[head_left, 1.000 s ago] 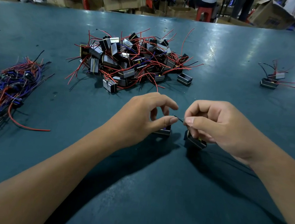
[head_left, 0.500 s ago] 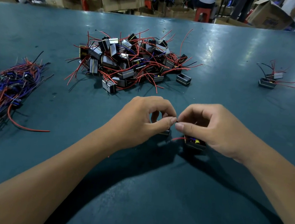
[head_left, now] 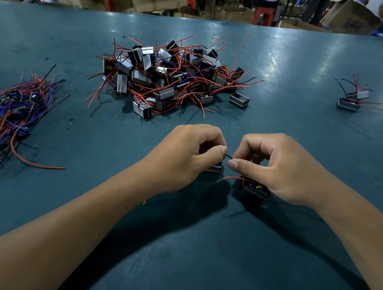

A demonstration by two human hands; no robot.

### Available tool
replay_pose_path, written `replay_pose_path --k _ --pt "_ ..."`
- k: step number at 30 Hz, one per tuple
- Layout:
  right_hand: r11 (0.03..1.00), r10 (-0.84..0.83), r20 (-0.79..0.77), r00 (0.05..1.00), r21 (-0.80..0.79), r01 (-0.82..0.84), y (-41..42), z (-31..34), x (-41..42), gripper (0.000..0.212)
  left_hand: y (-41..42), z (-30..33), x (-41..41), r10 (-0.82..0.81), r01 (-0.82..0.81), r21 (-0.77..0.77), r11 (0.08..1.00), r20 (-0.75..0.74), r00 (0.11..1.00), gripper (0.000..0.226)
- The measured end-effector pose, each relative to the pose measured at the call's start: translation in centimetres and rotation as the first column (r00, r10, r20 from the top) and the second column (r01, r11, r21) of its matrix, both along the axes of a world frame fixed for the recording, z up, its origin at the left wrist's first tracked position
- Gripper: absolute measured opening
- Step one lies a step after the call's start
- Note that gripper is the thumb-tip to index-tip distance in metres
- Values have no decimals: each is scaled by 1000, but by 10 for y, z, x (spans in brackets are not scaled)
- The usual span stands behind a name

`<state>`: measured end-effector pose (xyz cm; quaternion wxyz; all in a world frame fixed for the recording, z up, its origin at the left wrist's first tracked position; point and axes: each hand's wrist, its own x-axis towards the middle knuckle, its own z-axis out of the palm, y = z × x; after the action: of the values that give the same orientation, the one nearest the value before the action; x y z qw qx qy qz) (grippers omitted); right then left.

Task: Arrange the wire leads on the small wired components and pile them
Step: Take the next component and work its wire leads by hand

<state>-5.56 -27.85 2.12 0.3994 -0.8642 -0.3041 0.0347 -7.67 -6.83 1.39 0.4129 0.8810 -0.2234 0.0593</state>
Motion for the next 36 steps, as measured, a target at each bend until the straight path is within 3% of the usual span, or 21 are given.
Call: replay_pose_path --k 10,12,16,24,31,36 --pt "993 -120 -20 993 -19 119 0 -4 2 20 12 -1 15 142 -163 -182 970 -121 982 23" --pt "982 -188 -56 981 5 189 1 -7 4 17 19 -2 18 148 -164 -137 977 -118 982 17" --pt "972 -217 -118 969 67 226 5 -11 5 9 17 -6 17 102 -89 97 991 -138 985 5" --pt "975 -208 -89 974 67 214 10 -17 3 12 12 -6 15 40 -33 45 998 -162 986 4" --pt "972 -228 62 972 67 224 14 -14 -2 26 3 -7 9 -13 16 87 996 -35 999 7" --pt "975 -221 111 969 17 220 14 -12 -3 25 3 -8 8 -15 16 89 996 -5 1000 8"
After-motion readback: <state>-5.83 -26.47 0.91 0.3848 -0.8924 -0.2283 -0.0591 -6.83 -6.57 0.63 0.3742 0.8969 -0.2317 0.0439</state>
